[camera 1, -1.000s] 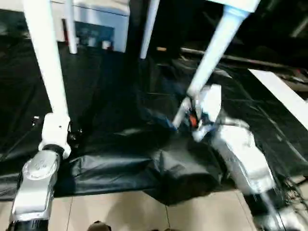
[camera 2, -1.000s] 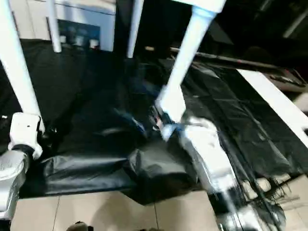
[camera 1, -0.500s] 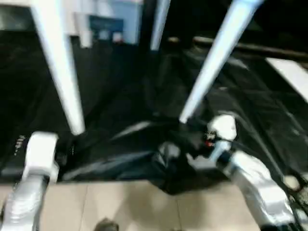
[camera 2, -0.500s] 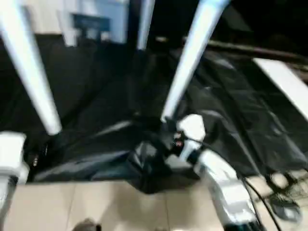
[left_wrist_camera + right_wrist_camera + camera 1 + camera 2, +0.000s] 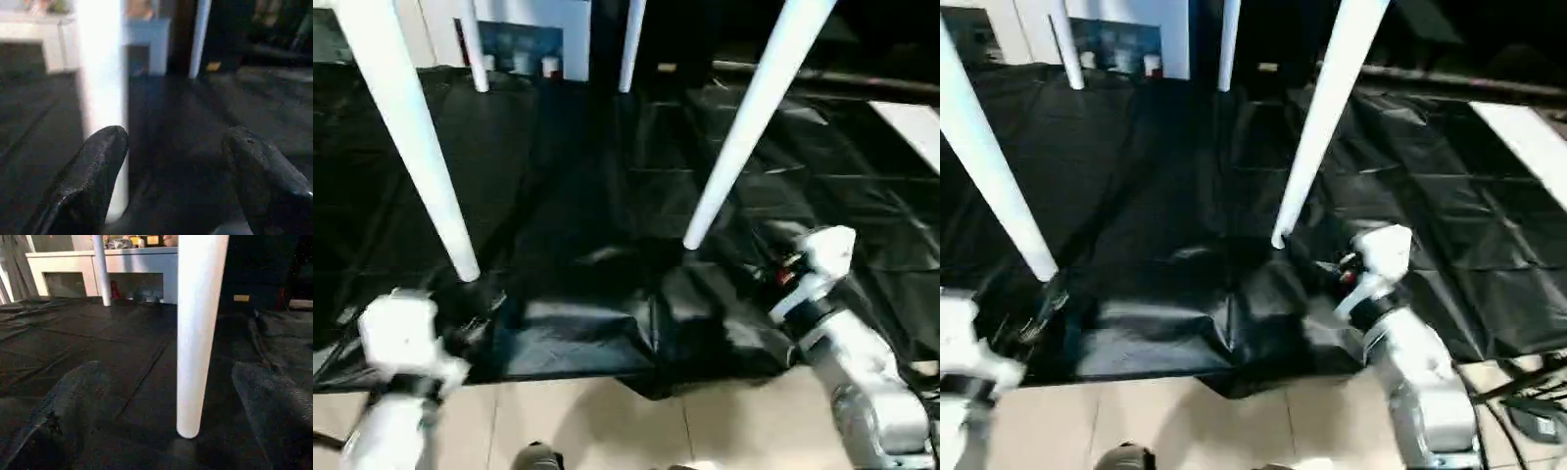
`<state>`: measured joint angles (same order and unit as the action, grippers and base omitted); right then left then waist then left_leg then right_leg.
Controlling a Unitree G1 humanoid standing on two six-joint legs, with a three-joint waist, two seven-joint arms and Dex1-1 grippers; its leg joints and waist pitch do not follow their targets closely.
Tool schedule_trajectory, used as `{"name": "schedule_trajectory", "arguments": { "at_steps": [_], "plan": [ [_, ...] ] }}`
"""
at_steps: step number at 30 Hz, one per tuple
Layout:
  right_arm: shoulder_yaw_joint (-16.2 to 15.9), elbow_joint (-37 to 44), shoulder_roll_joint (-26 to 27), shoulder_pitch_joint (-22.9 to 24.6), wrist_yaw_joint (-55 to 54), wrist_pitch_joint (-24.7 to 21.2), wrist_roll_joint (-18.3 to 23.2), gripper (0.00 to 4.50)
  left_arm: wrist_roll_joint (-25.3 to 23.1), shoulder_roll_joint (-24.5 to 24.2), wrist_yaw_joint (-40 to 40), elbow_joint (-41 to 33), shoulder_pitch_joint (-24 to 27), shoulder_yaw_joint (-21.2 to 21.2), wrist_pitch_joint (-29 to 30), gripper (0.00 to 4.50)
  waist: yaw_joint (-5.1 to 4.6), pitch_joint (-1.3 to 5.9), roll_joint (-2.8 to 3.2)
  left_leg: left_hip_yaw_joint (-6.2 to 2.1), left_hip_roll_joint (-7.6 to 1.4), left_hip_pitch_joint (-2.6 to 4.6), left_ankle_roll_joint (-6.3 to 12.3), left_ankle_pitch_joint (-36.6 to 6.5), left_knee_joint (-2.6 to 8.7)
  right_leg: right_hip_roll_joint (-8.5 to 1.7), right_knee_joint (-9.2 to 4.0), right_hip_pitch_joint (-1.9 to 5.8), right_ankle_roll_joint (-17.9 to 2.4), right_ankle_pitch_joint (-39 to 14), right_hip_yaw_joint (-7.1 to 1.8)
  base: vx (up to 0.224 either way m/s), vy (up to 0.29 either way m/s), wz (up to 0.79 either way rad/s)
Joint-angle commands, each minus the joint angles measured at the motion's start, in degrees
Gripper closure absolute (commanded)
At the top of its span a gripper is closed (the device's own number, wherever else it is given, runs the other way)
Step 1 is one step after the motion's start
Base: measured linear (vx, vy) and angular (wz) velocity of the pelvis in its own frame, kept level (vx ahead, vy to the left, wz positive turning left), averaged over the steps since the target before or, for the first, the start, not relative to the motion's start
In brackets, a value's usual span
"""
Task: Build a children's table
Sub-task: Flip table
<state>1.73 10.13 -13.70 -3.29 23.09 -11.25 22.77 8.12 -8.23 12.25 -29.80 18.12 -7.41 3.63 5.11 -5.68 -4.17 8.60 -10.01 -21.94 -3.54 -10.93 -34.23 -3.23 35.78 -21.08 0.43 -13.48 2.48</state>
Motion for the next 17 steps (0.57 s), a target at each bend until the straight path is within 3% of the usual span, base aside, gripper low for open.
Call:
{"name": "schedule_trajectory", "arguments": {
  "at_steps": [1,6,12,16,17],
  "plan": [
    [-0.35,1.59,-0.68,2.02,1.03,-1.19,0.44,0.02,-1.08,0.41,-1.03,-0.83,-0.34,0.99,1.78,0.91,0.07,3.1,0.91,-0.89,-3.2,0.79,0.83,-8.37,4.62,-4.36,-3.76,1.77,-7.45,3.27,-2.85,0.0,0.0,0.0],
    [0.29,7.0,-0.64,7.55,-0.41,-3.84,0.6,0.02,-4.51,2.81,-7.01,-1.51,-0.38,0.89,5.07,0.91,-0.06,3.33,1.02,-0.86,-3.32,0.89,0.76,-8.9,4.61,-4.24,-3.88,1.88,-7.4,2.27,-2.78,0.0,0.0,0.0],
    [1.43,10.39,-0.81,10.6,-1.92,-4.22,0.91,0.02,-7.28,3.68,-9.0,-1.13,1.94,0.75,3.62,0.91,0.17,3.02,1.12,-0.9,-3.37,1.16,-0.44,-15.39,5.05,-4.51,-5.18,1.29,-5.48,-10.28,-3.0,0.0,0.0,0.0],
    [2.11,13.31,0.17,13.12,-4.84,-3.97,-1.45,0.02,-8.63,4.64,-10.92,-1.91,3.68,0.79,3.79,0.91,0.42,3.26,0.96,-0.97,-3.41,1.24,-1.26,-16.97,5.12,-4.43,-5.46,1.0,-4.41,-12.59,-3.08,0.0,0.0,0.0],
    [2.57,14.57,0.89,13.98,-6.13,-4.87,-1.1,0.02,-8.75,5.18,-11.56,-2.14,4.38,0.76,3.77,0.91,0.44,3.48,0.71,-1.1,-3.37,1.05,-1.25,-16.68,5.19,-4.5,-5.32,1.29,-4.15,-12.55,-2.99,0.0,0.0,0.0]
  ]
}}
